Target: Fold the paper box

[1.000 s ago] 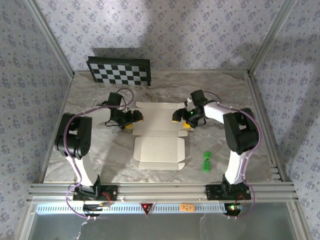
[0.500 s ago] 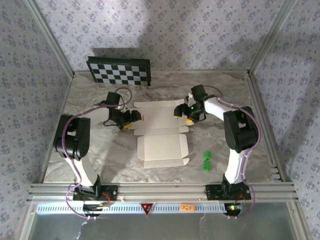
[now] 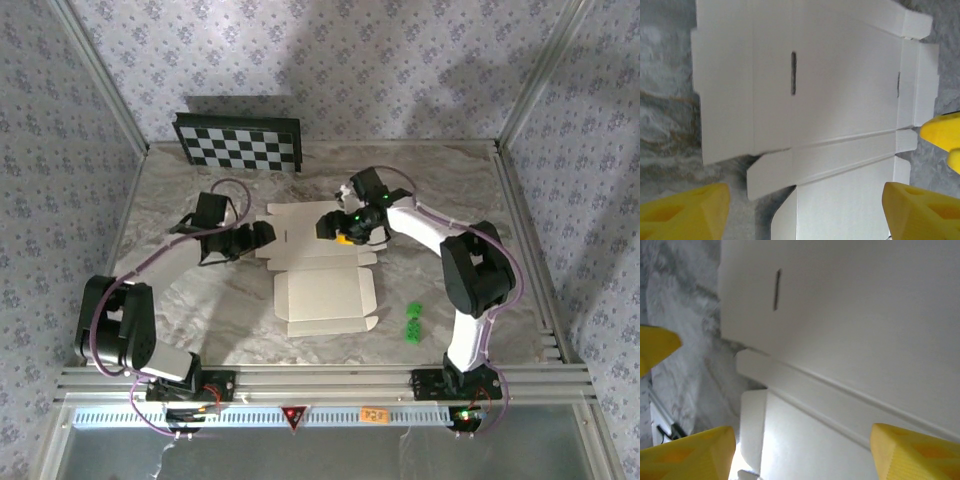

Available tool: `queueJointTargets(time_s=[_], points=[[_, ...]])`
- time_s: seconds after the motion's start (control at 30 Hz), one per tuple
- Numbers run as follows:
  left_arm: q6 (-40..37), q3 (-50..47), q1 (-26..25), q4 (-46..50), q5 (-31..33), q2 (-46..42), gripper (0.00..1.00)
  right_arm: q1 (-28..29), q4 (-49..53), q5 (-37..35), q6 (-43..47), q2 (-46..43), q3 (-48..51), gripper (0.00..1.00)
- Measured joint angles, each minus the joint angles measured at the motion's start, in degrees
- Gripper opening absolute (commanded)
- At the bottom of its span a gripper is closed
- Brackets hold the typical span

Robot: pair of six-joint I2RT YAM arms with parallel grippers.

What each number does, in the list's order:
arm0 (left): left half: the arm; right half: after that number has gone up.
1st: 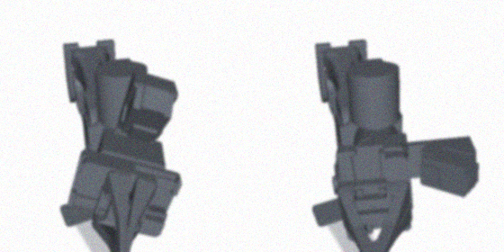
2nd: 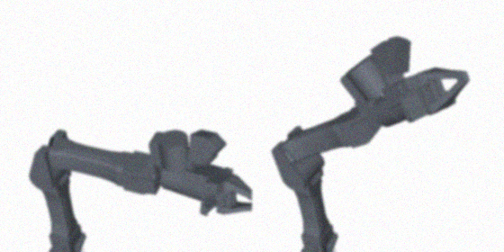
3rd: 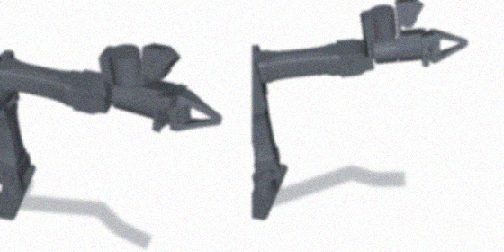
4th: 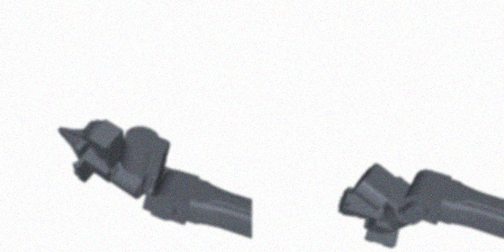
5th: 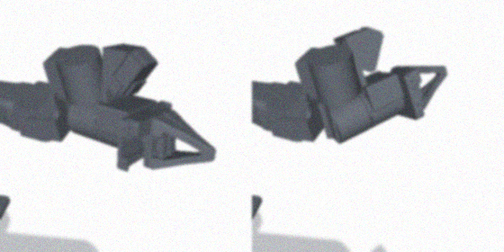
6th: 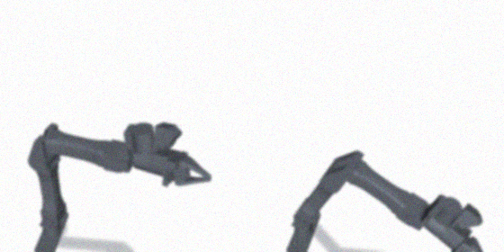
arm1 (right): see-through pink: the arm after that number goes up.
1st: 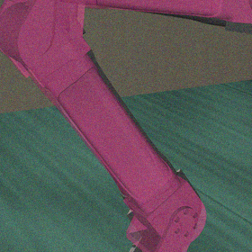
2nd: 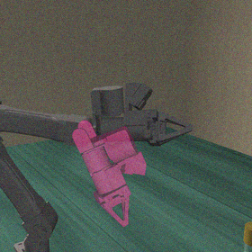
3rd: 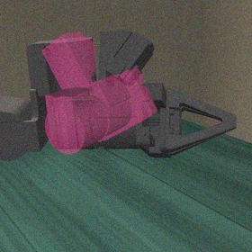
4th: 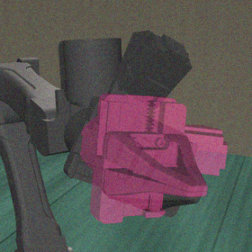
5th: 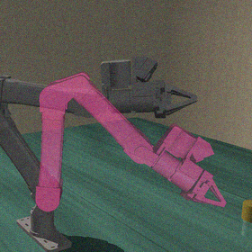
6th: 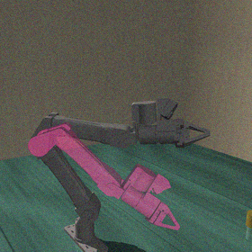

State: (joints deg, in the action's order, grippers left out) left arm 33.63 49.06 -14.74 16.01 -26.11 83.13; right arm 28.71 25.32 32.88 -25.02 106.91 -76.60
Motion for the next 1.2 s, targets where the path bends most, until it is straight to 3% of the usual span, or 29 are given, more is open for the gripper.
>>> queueJointTargets(time_s=[0.2, 0.87, 1.2], points=[[3.30, -4.13, -1.57, -2.69, 0.20, 0.17, 0.80, 0.11, -1.05, 1.73, 0.00, 1.46, 1.55, 0.69], [5.05, -4.24, -2.64, -7.80, -0.46, 8.24, 0.78, -0.66, -3.76, 2.56, 0.02, 5.33, 6.34, 0.65], [5.49, -4.24, -3.08, -9.86, -2.49, 9.27, 0.72, -0.66, -4.13, 2.54, 0.02, 5.33, 6.40, 0.65]])
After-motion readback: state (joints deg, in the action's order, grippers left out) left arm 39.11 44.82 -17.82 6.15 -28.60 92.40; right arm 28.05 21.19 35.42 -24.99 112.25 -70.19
